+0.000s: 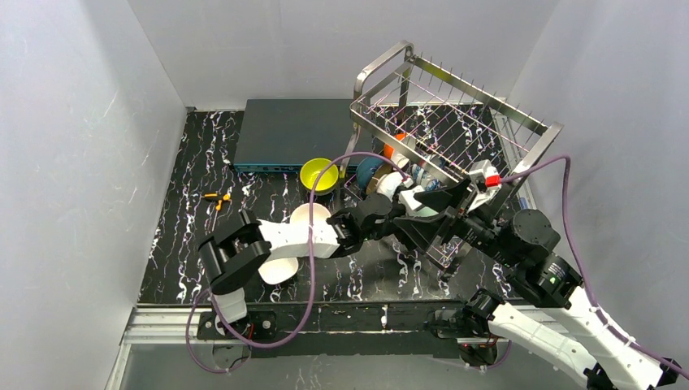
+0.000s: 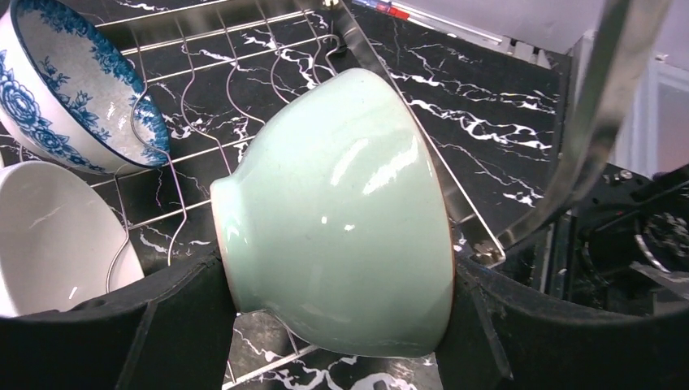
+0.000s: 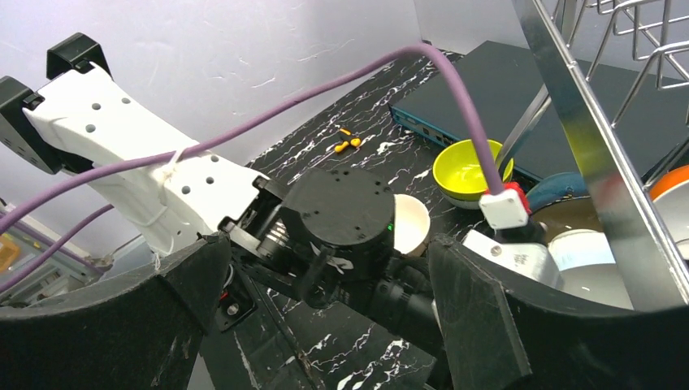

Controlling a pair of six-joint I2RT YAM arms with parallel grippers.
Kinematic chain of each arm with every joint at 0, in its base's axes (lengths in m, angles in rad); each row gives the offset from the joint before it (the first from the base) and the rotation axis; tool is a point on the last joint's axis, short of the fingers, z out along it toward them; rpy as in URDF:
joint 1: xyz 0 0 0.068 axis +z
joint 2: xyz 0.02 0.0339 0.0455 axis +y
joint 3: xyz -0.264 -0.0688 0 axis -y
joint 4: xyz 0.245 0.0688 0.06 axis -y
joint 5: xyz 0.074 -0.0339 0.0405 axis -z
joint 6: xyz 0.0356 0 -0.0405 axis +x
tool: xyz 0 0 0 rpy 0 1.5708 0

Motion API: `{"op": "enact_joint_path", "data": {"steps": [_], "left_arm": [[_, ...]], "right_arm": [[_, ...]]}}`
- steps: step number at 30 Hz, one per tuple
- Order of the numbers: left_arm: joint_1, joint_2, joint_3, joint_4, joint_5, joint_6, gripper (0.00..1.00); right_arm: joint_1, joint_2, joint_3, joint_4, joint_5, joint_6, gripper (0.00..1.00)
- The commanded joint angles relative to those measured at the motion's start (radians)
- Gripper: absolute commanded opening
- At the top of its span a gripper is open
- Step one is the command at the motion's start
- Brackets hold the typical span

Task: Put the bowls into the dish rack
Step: Place the bowl in the dish rack.

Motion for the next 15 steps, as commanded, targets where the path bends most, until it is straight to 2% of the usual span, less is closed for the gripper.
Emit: {"op": "enact_joint_path", "data": {"steps": [1,15], "left_arm": [[-0.002,0.032,0.088,0.142,-0.028,0.028,0.0],[0.013,0.188,0.25,0.169,-0.046,0.151,0.0]], "right_arm": [[0.001,0.005,0.044,-0.003,0.0,-0.022,0.99],[0.001,-0.002,0.065,-0.055,0.001,-0.062,0.99]]}}
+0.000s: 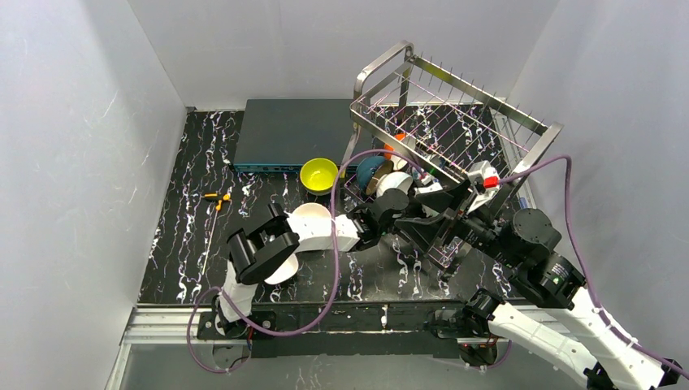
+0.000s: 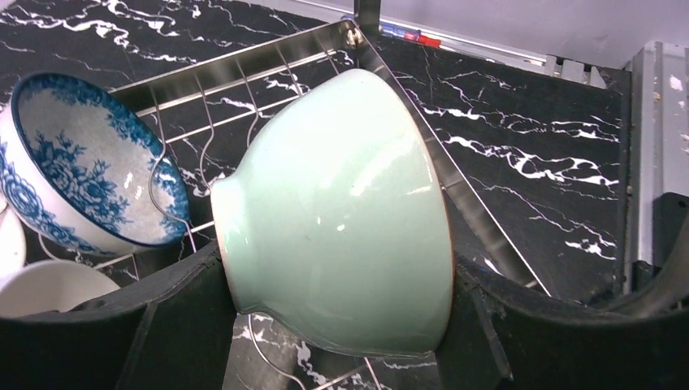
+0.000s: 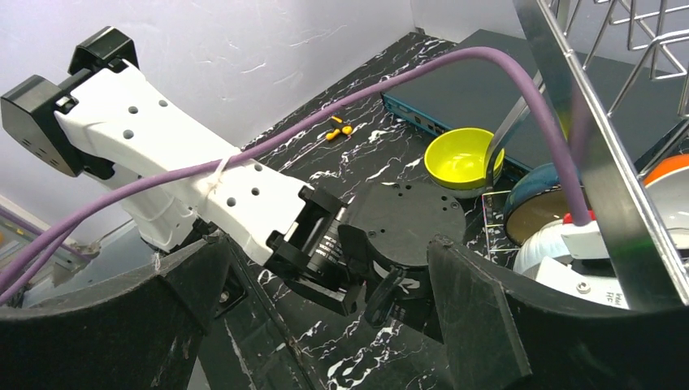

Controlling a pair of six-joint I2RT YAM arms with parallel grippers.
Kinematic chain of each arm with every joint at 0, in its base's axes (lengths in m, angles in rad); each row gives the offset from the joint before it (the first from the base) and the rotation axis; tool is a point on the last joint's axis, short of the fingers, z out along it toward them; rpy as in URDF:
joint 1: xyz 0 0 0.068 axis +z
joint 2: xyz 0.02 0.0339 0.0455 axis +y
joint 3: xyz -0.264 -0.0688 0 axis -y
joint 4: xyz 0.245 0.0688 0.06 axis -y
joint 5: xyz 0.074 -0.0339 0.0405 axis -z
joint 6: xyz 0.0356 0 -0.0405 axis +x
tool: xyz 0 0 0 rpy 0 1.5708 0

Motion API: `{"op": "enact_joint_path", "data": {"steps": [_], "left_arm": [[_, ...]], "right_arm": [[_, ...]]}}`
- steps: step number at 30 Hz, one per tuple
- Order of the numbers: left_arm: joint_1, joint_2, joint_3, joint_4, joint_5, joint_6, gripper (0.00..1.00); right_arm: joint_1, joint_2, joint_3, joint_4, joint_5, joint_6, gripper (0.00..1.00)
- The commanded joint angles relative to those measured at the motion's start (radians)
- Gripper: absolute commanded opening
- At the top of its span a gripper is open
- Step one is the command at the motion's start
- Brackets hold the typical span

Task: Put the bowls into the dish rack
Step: Place the bowl in the dish rack.

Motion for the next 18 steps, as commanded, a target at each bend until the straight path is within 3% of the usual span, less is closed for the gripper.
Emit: {"op": "enact_joint_path", "data": {"steps": [1,18], "left_arm": [[0.017,-0.006,0.088,0.108,-0.015,0.067,0.0],[0.098,0.138,0.264,0.111,0.012,0.074,0.0]], "right_arm": [[0.002,-0.006,0.048,-0.002,0.002,-0.033,0.99],[0.001,-0.01,0.076,-0.036,0.016,-0.06,0.99]]}}
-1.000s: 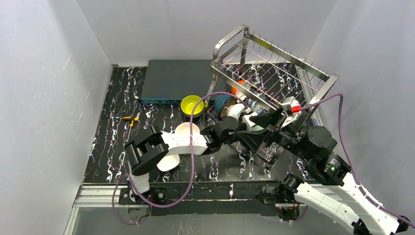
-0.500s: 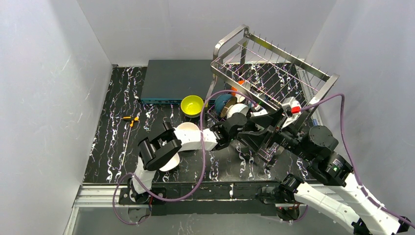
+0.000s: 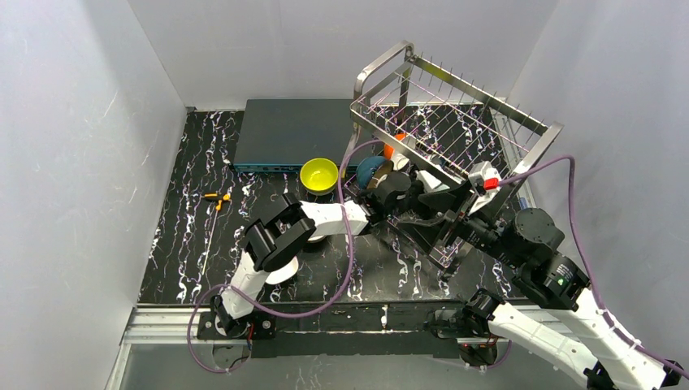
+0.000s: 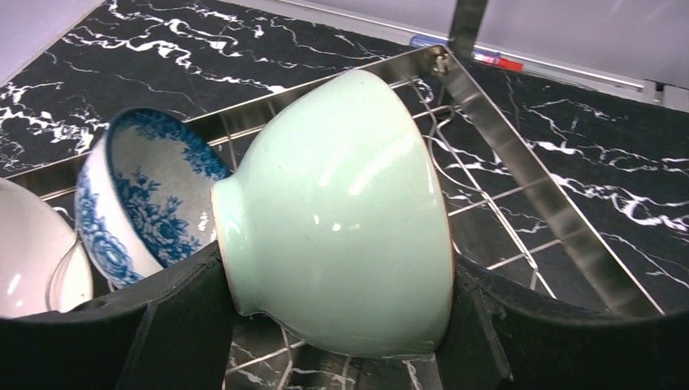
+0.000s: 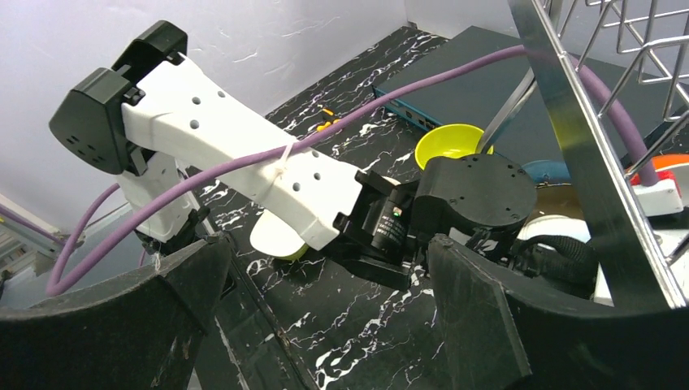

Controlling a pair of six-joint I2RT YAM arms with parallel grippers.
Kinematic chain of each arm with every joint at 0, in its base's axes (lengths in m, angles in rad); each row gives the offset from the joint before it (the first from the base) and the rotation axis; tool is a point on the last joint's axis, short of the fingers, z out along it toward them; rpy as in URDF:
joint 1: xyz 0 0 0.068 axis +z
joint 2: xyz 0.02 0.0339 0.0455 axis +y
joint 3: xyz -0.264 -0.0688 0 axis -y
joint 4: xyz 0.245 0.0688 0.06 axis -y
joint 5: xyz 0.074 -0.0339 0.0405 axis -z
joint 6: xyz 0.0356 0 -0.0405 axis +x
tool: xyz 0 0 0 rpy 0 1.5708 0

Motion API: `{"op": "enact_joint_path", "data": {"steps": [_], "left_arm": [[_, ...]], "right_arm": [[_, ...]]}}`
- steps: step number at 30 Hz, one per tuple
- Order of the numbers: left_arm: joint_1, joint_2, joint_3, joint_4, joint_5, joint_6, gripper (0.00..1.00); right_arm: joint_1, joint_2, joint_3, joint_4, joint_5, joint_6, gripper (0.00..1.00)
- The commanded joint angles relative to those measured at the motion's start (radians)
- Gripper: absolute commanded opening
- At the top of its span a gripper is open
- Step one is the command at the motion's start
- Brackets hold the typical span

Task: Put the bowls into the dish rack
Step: Place the bowl in the dish rack.

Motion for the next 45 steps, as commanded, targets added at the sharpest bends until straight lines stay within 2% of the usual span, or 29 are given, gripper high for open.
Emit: {"op": "enact_joint_path", "data": {"steps": [1,20,38,45], "left_arm": [[0.013,-0.018,0.097,0.087,-0.019,0.027,0.0],[0.018,0.112,0.265,0.086,-0.002,0.088,0.0],[0.018,0.184,0.295,0.069,-0.047,0.07,0.0],[0.009,0.195,0.296,0.047,-0.046,0.14,0.0]], "right_arm": [[0.002,-0.011,0.049,0.015,0.015,-0.017,0.99],[0.002,-0.023,0.051,-0.004,0.024,-0.016,0.99],[0.0,-0.026,0.048,-0.01,0.03,-0.018,0.99],[0.001,-0.032,0.049,-0.015,0.035,-0.018,0.99]]}}
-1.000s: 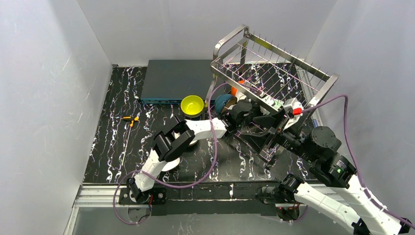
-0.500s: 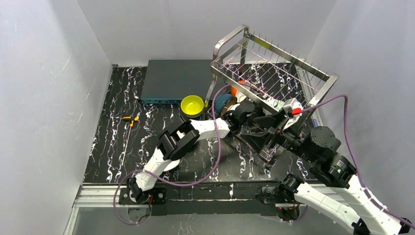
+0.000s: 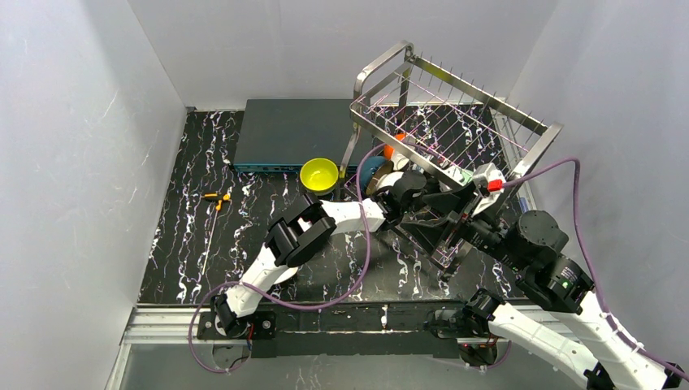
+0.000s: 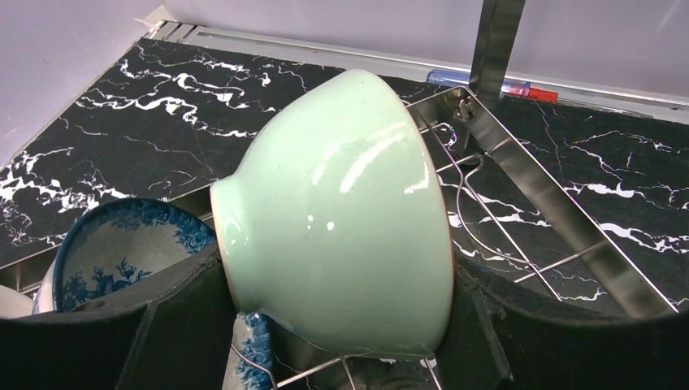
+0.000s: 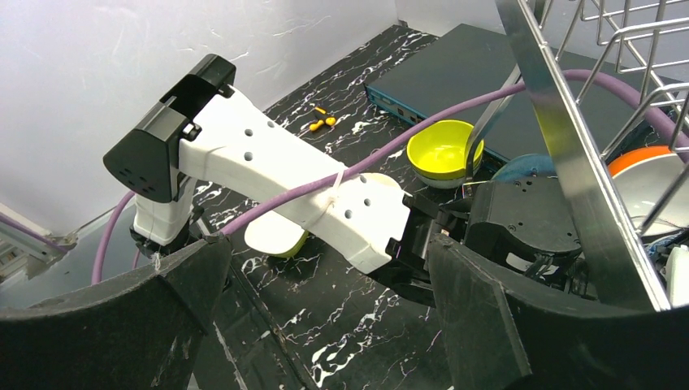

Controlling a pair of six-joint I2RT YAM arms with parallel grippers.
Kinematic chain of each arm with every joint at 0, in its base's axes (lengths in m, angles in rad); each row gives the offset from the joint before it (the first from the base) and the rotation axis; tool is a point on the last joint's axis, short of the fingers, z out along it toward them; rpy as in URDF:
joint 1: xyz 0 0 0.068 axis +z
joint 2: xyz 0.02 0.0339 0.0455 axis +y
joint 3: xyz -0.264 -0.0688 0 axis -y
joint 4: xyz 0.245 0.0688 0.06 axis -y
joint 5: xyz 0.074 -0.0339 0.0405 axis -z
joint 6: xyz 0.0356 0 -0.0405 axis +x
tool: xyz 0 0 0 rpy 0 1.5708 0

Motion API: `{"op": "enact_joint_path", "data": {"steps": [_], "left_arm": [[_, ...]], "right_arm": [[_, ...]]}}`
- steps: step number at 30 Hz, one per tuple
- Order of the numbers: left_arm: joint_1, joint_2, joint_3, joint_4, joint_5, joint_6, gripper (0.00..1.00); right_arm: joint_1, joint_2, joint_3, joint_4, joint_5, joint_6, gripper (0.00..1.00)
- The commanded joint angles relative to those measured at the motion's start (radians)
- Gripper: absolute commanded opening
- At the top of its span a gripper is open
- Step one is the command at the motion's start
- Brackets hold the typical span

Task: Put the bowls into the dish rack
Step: Place the bowl in the dish rack.

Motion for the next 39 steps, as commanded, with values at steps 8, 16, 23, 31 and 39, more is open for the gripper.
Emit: {"op": "enact_joint_path", "data": {"steps": [8,16,23,31,39], "left_arm": [[-0.008,-0.012,0.064,-0.052,-0.114,0.143,0.0],[-0.01,-0.014,0.069,-0.067,-0.074,0.092,0.0],[-0.012,-0.019,0.076,-0.086,-0.031,0.051,0.01],[-0.013,-0.027,0.066,-0.096,-0.054,0.071,0.41],[-0.013,-0.078,0.044,-0.094,-0.144,0.087,0.68]], "right_arm": [[0.002,-0.01,0.038,0.019,0.009,-0.01,0.99],[0.002,-0.011,0.034,0.021,0.008,-0.009,0.99],[0.002,-0.011,0.027,0.026,0.008,-0.006,0.99],[0.001,-0.014,0.021,0.027,0.011,-0.004,0.99],[0.001,-0.012,0.019,0.036,0.006,-0.002,0.99]]}}
